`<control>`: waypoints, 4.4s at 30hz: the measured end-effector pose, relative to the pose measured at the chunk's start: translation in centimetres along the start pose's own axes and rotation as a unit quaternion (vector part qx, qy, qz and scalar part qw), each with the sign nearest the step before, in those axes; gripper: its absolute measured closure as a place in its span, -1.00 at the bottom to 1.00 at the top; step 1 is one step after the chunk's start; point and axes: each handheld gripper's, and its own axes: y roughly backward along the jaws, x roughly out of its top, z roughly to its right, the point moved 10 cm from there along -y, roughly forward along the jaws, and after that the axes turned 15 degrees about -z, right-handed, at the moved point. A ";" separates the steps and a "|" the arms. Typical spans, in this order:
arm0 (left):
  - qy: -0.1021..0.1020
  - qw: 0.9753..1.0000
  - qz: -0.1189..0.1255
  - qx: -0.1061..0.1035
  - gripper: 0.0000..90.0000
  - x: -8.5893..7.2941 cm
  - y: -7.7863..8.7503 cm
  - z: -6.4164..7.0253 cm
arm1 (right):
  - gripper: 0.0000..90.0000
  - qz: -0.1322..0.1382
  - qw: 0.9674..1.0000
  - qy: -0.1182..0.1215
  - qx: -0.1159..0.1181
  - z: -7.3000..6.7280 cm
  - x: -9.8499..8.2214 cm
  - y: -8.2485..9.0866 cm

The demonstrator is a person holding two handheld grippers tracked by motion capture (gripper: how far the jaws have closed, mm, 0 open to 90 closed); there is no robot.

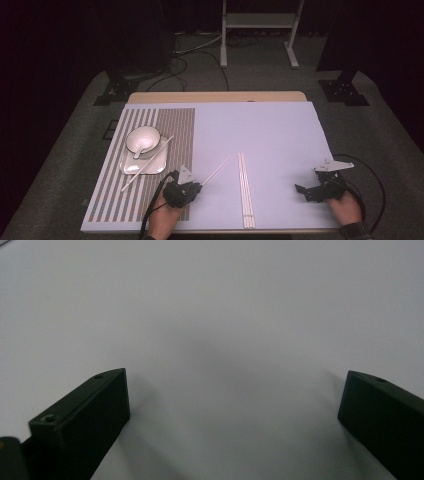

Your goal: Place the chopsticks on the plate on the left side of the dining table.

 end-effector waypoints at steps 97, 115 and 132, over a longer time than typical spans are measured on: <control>0.107 0.989 0.083 0.053 0.86 -4.8 8.7 -11.0 | -1.00 0.000 1.000 -0.001 0.000 0.0 0.0 0.0; 0.127 0.987 0.078 0.066 0.86 -5.8 8.6 -12.7 | -1.00 0.000 1.000 -0.001 0.000 0.0 0.0 0.0; 0.138 0.986 0.069 0.067 0.86 -6.3 7.8 -13.6 | -1.00 0.000 1.000 -0.001 0.000 0.0 0.0 0.0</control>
